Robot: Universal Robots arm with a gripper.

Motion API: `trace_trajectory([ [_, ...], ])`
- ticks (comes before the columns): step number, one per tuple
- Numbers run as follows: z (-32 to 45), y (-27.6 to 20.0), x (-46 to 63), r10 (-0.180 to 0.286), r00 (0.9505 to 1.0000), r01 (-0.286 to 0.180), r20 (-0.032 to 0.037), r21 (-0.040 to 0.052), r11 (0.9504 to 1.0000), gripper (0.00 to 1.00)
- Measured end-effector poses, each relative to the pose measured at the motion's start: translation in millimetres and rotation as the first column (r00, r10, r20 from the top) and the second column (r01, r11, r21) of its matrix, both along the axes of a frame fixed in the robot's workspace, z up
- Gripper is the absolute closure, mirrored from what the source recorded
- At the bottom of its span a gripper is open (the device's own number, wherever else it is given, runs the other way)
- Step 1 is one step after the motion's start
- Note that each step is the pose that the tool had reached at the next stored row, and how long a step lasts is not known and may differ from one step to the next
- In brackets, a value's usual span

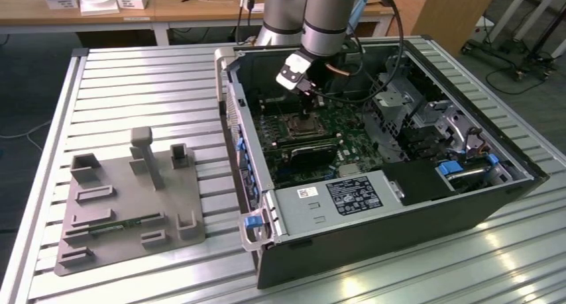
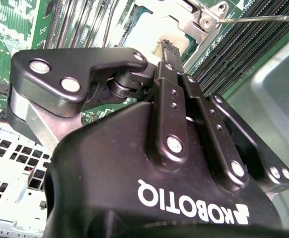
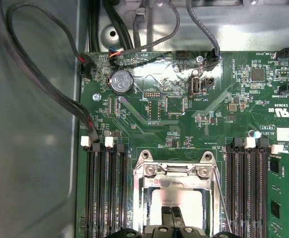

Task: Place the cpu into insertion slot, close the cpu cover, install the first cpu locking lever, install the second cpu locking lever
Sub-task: 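Install the first cpu locking lever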

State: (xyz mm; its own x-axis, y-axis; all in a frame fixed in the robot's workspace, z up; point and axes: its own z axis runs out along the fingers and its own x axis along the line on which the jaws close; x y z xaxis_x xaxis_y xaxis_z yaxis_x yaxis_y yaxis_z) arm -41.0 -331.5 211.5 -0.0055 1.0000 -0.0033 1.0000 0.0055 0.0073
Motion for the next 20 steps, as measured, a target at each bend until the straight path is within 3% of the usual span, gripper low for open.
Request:
trace_trajectory([
  [16, 24.6, 0.0, 0.0, 0.003, 1.0000, -0.003, -0.0001, 0.0000, 1.0000, 0.90],
  [20, 25.9, 0.0, 0.0, 0.016, 0.9999, -0.016, 0.0001, 0.0002, 0.9999, 0.90],
])
